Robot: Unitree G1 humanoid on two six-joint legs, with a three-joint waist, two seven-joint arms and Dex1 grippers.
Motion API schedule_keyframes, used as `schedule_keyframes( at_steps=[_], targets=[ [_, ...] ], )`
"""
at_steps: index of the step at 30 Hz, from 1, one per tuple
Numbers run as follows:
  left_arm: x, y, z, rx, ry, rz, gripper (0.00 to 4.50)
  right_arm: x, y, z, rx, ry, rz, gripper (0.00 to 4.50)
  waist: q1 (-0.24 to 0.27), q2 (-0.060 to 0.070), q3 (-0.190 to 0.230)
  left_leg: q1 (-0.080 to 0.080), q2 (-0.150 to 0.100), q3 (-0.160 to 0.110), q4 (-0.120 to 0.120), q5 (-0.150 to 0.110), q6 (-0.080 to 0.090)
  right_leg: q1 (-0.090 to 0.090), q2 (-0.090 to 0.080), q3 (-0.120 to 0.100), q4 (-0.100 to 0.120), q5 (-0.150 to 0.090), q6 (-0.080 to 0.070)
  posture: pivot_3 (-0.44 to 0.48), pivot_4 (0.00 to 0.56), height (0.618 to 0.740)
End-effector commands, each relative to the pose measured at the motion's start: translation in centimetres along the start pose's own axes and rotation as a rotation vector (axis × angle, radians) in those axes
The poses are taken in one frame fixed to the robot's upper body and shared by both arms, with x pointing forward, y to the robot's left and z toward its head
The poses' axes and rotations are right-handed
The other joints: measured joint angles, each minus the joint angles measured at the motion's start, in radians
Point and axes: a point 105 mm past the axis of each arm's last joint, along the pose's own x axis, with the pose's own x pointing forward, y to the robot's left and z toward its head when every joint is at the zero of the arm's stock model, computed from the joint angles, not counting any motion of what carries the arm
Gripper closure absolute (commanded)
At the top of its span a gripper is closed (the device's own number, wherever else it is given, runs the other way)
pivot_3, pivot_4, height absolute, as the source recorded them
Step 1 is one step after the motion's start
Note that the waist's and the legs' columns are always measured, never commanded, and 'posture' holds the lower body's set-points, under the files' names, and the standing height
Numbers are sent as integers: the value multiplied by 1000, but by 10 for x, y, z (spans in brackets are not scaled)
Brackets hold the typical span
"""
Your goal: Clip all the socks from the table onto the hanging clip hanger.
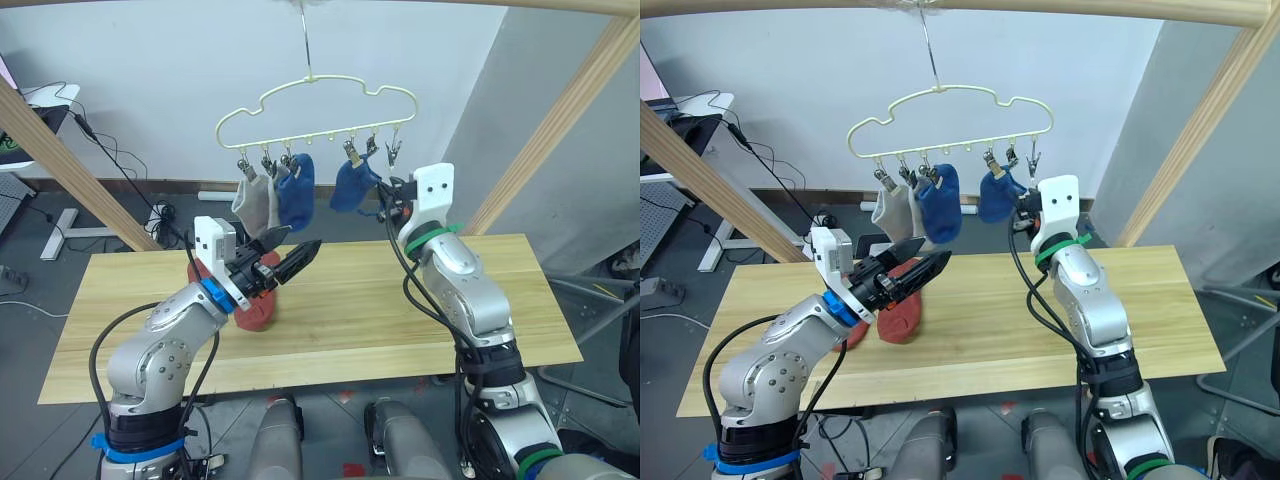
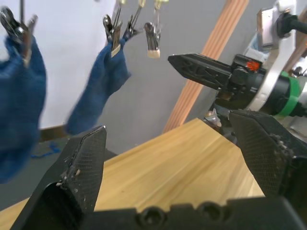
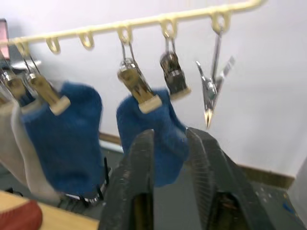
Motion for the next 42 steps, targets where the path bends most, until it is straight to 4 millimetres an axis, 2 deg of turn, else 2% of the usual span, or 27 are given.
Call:
schedule_keyframes(
  at_steps=[1, 8, 17, 32, 42],
  targets=[
    [-4, -9, 11, 42, -31, -28, 0, 9, 1, 16, -13, -84, -11, 3469, 1, 0, 0, 0, 0, 0, 0, 0, 0, 0, 0, 0, 0, 0, -1, 66, 258, 740],
    [-6, -9, 12, 58, -22, -23, 0, 25, 2, 18, -2, -110, -38, 3469, 4, 0, 0, 0, 0, 0, 0, 0, 0, 0, 0, 0, 0, 2, -3, 85, 249, 740],
    [-6, -8, 14, 63, -28, -17, 0, 39, -7, 14, 8, -85, -114, 3469, 6, 0, 0, 0, 0, 0, 0, 0, 0, 0, 0, 0, 0, 2, -4, 93, 244, 740],
    [-6, -7, 16, 68, -31, -10, 0, 55, -9, 20, 18, -102, -130, 3469, 9, 0, 0, 0, 0, 0, 0, 0, 0, 0, 0, 0, 0, 2, -4, 103, 244, 740],
    [-6, -6, 18, 73, -34, -4, 0, 60, -3, 23, 23, -113, -118, 3469, 14, 0, 0, 0, 0, 0, 0, 0, 0, 0, -1, -1, 0, 2, -4, 108, 244, 740]
  ],
)
